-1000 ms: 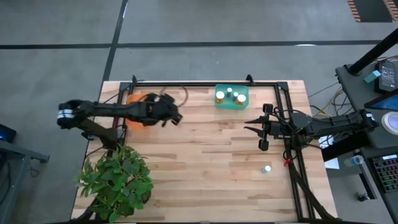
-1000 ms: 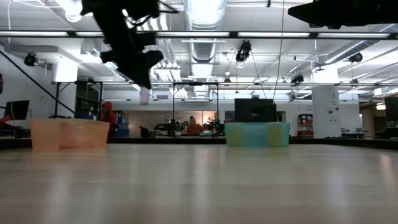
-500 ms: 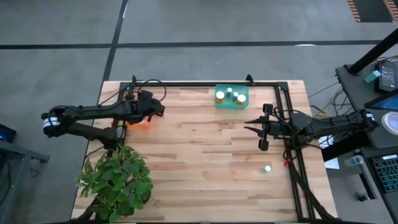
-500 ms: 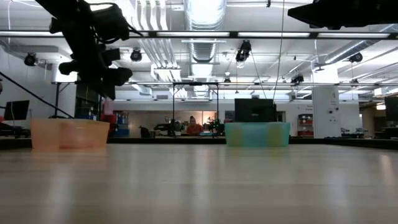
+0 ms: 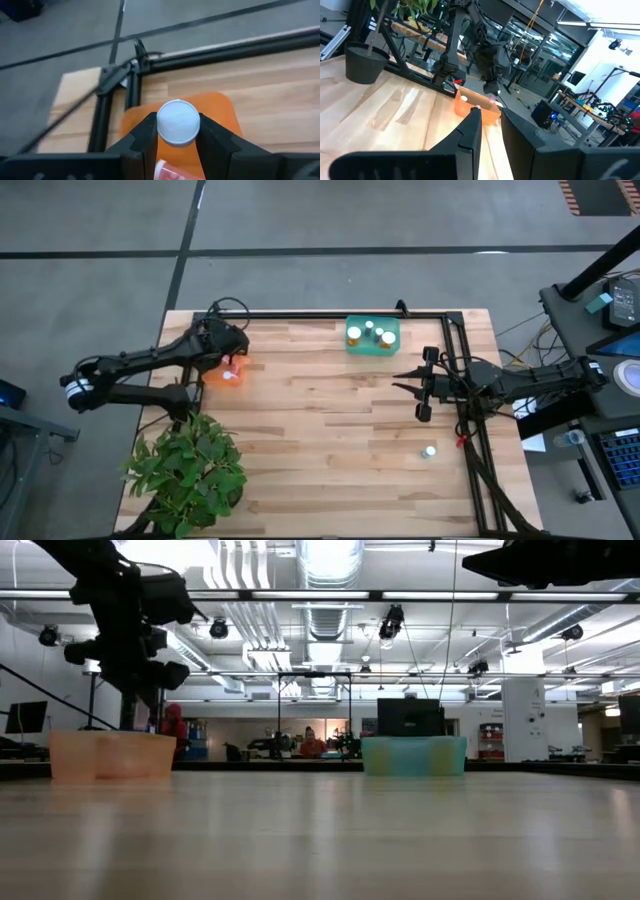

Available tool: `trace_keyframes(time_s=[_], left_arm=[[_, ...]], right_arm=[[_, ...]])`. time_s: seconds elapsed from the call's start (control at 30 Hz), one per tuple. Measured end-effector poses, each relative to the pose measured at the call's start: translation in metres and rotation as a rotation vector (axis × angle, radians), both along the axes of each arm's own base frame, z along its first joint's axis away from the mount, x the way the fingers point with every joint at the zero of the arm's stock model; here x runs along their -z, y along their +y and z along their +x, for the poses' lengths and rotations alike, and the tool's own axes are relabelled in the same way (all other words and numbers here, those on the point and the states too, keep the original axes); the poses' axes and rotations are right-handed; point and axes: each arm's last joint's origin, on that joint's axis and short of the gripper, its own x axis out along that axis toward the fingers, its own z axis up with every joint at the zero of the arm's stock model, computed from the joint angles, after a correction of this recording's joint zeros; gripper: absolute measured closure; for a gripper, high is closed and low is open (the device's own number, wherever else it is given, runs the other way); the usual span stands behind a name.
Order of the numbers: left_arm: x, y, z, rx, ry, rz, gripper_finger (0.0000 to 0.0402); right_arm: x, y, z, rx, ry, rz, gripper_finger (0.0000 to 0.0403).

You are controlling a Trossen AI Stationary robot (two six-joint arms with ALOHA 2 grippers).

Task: Pick and place medicine bottles into bin by pill shape (circle, oval)
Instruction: Put the pink tablet bottle into the orange bin

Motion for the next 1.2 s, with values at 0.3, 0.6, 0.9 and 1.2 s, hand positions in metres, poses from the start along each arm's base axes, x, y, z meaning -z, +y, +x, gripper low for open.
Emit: trace_keyframes(time_s=[0.3,0.6,0.9,1.2], left_arm=[[0.025,0.006,-0.004,-0.059,-0.019,-0.007,0.0308],[0.038,0.016,0.003,-0.080,-0.040,0.013,0.0308],[0.056,0.025,0.014,-0.088,-0.002,0.001,0.0308],[0.067,0.028,0.018,-0.111,0.016,-0.009,0.0308]], right_arm=[[0.000,0.000,0.000,0.004,0.005,-0.002,0.0339],[0.001,-0.001,0.000,0.005,0.006,-0.010,0.0339],[0.001,-0.001,0.000,0.006,0.009,-0.008,0.0339],[0.002,-0.001,0.000,0.007,0.018,-0.012,0.0339]])
